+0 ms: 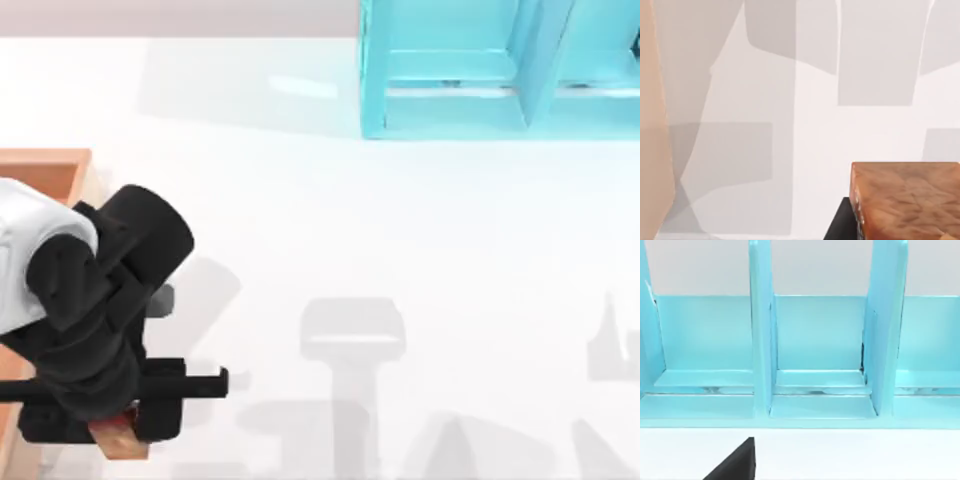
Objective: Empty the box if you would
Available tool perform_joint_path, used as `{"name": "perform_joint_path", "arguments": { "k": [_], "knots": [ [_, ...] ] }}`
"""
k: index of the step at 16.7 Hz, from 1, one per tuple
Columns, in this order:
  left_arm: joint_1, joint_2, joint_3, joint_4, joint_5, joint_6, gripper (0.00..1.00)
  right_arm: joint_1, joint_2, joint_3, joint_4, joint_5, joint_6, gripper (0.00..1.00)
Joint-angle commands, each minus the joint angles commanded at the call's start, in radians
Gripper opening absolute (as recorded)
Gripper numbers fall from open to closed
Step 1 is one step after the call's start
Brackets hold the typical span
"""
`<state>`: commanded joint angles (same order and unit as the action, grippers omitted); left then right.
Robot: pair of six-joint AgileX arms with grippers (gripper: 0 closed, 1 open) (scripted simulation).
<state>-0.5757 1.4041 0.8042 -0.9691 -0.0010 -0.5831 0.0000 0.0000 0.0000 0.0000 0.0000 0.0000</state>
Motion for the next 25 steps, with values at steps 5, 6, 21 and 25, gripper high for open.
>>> {"name": "perform_joint_path", "arguments": {
  "k": [5, 6, 21, 25],
  "knots": [
    [0.003, 0.003, -0.002, -0.001, 0.0, 0.002, 0.0, 0.0, 0.0, 0.0, 0.0, 0.0, 0.0, 1.0],
    [0.001, 0.004, -0.003, 0.002, 0.001, 0.003, 0.0, 0.0, 0.0, 0.0, 0.0, 0.0, 0.0, 1.0],
    [0.002, 0.091, -0.125, 0.215, -0.001, 0.004, 0.0, 0.0, 0.0, 0.0, 0.0, 0.0, 0.0, 1.0],
    [0.002, 0.091, -0.125, 0.215, -0.001, 0.004, 0.23, 0.0, 0.0, 0.0, 0.0, 0.0, 0.0, 1.0]
  ]
}}
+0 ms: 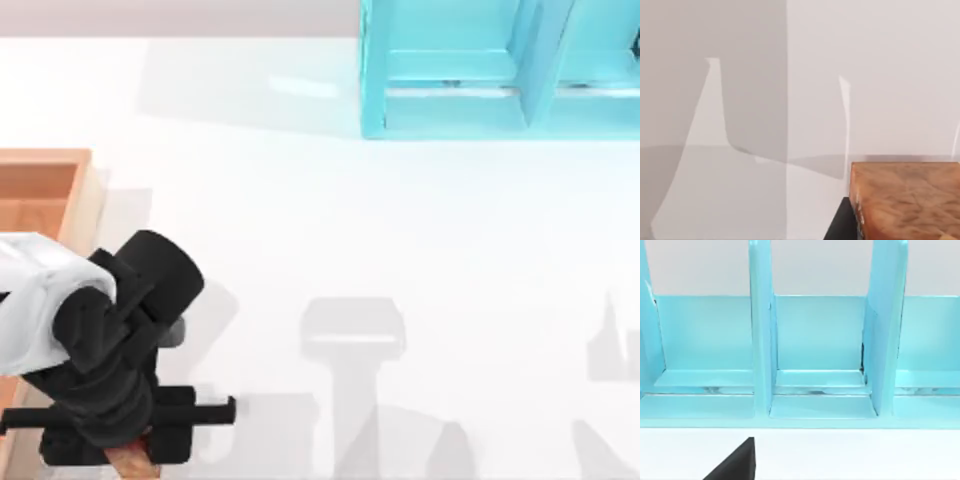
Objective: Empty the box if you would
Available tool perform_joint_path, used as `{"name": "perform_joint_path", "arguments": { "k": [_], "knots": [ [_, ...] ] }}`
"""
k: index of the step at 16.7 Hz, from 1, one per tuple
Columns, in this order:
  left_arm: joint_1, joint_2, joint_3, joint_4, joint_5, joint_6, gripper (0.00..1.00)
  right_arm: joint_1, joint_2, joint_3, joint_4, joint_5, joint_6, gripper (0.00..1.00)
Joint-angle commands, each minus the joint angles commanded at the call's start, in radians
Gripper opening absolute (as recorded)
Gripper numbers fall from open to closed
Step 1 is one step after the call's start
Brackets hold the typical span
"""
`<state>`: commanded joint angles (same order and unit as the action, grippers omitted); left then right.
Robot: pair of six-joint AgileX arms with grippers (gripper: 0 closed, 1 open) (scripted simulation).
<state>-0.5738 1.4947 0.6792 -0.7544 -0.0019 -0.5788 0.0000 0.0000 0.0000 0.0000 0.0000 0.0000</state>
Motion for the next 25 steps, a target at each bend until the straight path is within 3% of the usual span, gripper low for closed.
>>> {"name": "perform_joint_path", "arguments": {
  "k": [10, 21, 25],
  "knots": [
    [0.0, 0.0, 0.0, 0.0, 0.0, 0.0, 0.98, 0.0, 0.0, 0.0, 0.0, 0.0, 0.0, 1.0],
    [-0.014, -0.009, 0.013, -0.007, 0.003, 0.002, 1.0, 0.0, 0.0, 0.0, 0.0, 0.0, 0.0, 1.0],
    [-0.062, -0.061, 0.092, -0.09, 0.017, 0.0, 1.0, 0.0, 0.0, 0.0, 0.0, 0.0, 0.0, 1.0]
  ]
}}
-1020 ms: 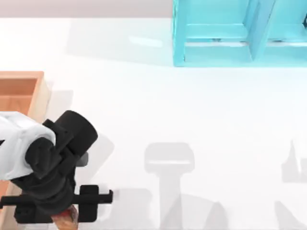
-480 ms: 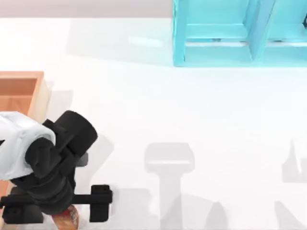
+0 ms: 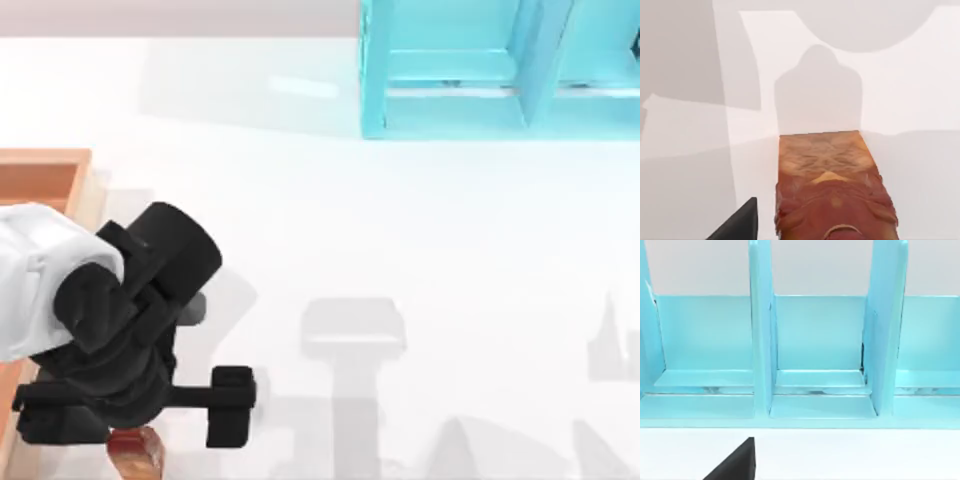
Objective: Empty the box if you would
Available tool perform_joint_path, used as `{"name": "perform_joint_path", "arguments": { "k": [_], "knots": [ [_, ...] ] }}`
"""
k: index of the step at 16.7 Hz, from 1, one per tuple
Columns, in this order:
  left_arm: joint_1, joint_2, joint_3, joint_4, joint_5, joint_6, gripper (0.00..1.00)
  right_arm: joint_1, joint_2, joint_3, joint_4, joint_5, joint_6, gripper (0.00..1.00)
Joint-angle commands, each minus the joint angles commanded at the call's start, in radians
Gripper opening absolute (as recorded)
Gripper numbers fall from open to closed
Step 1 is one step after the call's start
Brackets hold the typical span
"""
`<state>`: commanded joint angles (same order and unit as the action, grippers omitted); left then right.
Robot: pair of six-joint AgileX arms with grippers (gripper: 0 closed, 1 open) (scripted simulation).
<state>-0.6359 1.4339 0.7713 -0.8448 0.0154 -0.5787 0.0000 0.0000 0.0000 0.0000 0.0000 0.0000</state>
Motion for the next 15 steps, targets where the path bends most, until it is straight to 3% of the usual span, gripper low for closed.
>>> {"name": "perform_joint_path", "arguments": {
  "k": [7, 15],
  "knots": [
    [0.042, -0.07, 0.129, -0.253, -0.001, -0.008, 1.0, 0.0, 0.0, 0.0, 0.0, 0.0, 0.0, 1.0],
    [0.081, -0.042, 0.167, -0.29, -0.016, 0.019, 1.0, 0.0, 0.0, 0.0, 0.0, 0.0, 0.0, 1.0]
  ]
}}
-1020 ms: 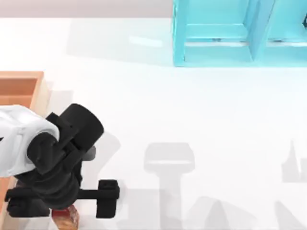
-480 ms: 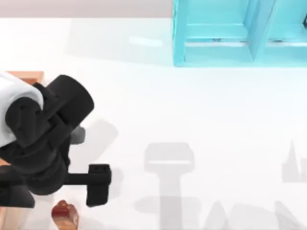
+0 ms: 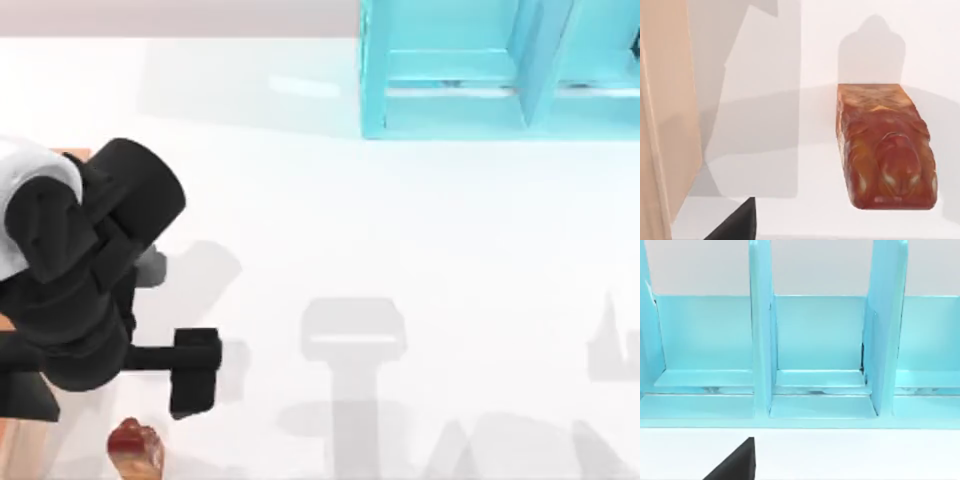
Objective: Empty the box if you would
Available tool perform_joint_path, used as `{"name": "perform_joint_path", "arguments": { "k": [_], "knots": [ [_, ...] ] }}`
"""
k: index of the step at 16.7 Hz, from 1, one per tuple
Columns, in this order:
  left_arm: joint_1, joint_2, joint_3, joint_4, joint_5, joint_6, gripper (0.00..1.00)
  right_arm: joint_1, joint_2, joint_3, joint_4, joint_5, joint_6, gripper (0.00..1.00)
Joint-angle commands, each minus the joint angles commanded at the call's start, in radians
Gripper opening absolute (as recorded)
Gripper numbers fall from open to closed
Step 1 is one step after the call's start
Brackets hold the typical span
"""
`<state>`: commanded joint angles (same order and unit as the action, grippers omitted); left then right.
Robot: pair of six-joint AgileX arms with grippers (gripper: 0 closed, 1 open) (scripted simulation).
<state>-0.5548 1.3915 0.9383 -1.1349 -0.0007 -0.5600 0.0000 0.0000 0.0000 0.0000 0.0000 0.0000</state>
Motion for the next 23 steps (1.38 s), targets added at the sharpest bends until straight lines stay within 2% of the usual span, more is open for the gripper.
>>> {"name": "perform_joint_path", "arguments": {
  "k": [4, 11, 15, 18, 23],
  "knots": [
    [0.139, 0.126, 0.157, -0.064, 0.001, 0.131, 1.0, 0.0, 0.0, 0.0, 0.0, 0.0, 0.0, 1.0],
    [0.492, 0.391, 0.55, -0.184, 0.008, 0.495, 1.0, 0.0, 0.0, 0.0, 0.0, 0.0, 0.0, 1.0],
    [0.65, 0.491, 0.718, -0.222, 0.005, 0.675, 1.0, 0.0, 0.0, 0.0, 0.0, 0.0, 0.0, 1.0],
    [0.693, 0.517, 0.763, -0.231, 0.004, 0.725, 1.0, 0.0, 0.0, 0.0, 0.0, 0.0, 0.0, 1.0],
    [0.691, 0.515, 0.761, -0.227, 0.003, 0.725, 1.0, 0.0, 0.0, 0.0, 0.0, 0.0, 0.0, 1.0]
  ]
}}
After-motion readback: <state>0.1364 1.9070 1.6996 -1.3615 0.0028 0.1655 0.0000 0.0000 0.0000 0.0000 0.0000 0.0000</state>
